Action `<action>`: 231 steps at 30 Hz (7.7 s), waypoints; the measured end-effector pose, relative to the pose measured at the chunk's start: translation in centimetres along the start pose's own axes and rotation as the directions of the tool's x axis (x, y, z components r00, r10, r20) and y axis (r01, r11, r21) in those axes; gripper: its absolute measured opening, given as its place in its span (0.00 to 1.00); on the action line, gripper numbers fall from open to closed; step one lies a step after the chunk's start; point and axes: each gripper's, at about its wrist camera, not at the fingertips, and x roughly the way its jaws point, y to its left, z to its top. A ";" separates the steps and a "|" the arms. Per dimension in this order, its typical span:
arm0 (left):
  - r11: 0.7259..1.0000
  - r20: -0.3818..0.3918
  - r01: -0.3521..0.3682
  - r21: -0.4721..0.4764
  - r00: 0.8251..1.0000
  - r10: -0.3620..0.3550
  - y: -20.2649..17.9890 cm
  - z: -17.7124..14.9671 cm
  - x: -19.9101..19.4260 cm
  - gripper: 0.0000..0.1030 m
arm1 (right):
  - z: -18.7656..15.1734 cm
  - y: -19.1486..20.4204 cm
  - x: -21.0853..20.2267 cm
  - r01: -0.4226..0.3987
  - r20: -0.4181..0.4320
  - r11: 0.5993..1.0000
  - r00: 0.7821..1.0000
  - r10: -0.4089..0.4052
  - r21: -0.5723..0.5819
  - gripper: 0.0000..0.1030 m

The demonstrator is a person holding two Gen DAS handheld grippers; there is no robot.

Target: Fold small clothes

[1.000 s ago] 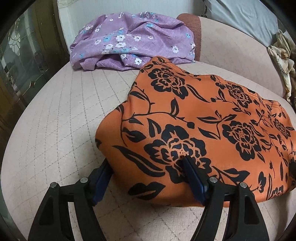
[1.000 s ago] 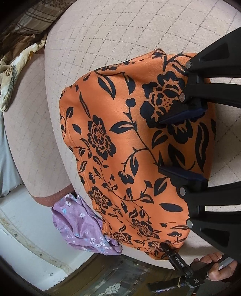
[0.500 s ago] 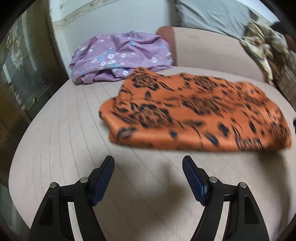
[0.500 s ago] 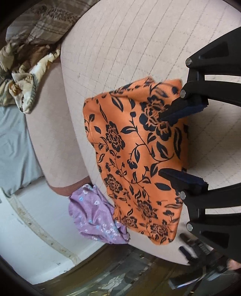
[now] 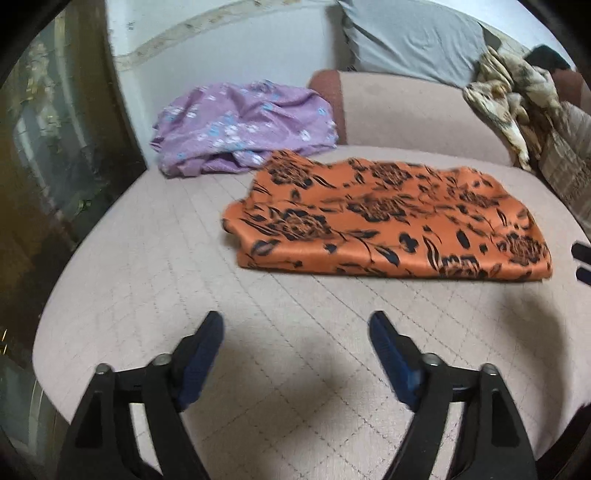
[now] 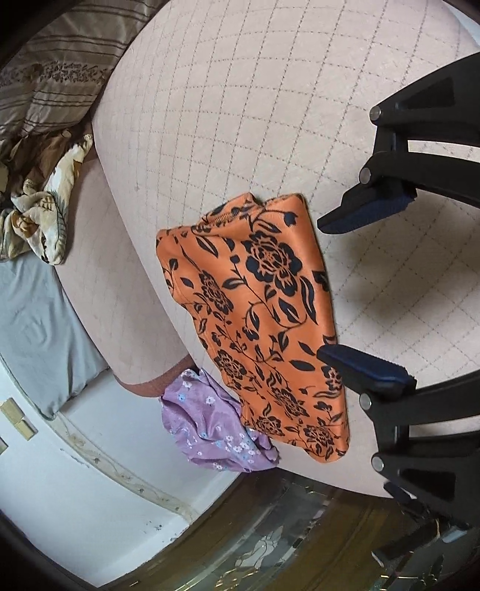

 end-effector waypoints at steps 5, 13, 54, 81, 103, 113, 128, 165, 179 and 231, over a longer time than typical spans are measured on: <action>1.000 0.042 -0.017 -0.013 0.999 0.017 0.2 0.5 -1.4 0.89 | 0.4 -0.6 0.8 0.026 0.020 1.000 0.999 -0.026 0.006 0.64; 0.997 -0.050 0.003 -0.076 0.999 -0.007 1.7 0.2 0.1 0.89 | 0.6 -1.9 1.1 -0.018 0.011 0.996 1.000 0.017 0.082 0.64; 0.975 -0.174 0.011 -0.222 0.983 -0.051 7.4 3.3 13.4 0.89 | 3.2 -6.9 8.2 -0.105 -0.062 0.928 0.989 0.136 0.358 0.59; 0.902 -0.033 0.001 -0.431 0.999 -0.017 15.1 7.2 12.5 0.89 | 1.4 -4.1 7.0 -0.187 -0.081 0.941 0.973 0.217 0.284 0.60; 0.613 -0.120 0.654 -0.444 0.634 -0.764 12.8 7.8 17.6 0.89 | 1.6 -3.0 9.2 -0.134 -0.121 0.966 0.979 0.164 0.222 0.60; 0.568 0.106 0.748 -0.343 0.632 -0.768 15.5 8.3 10.7 0.89 | 1.7 -3.6 8.5 -0.120 -0.102 0.967 0.984 0.146 0.225 0.60; 0.948 -0.245 0.148 -0.281 0.944 -0.220 10.0 6.8 18.6 0.88 | 1.6 -3.0 9.2 -0.077 -0.096 0.979 0.991 0.097 0.191 0.60; 0.999 -0.107 -0.041 -0.013 0.994 0.040 3.7 3.5 10.9 0.86 | 1.8 -6.6 9.1 -0.108 -0.066 0.920 0.987 0.143 0.377 0.60; 0.999 -0.006 -0.039 0.011 0.999 0.039 2.9 4.4 8.8 0.86 | 1.8 -6.0 9.2 -0.097 -0.073 0.929 0.989 0.132 0.357 0.61; 0.999 -0.017 -0.035 0.025 0.999 0.036 2.3 4.1 8.9 0.86 | 1.4 0.4 7.7 -0.127 -0.057 0.991 0.990 0.130 0.045 0.62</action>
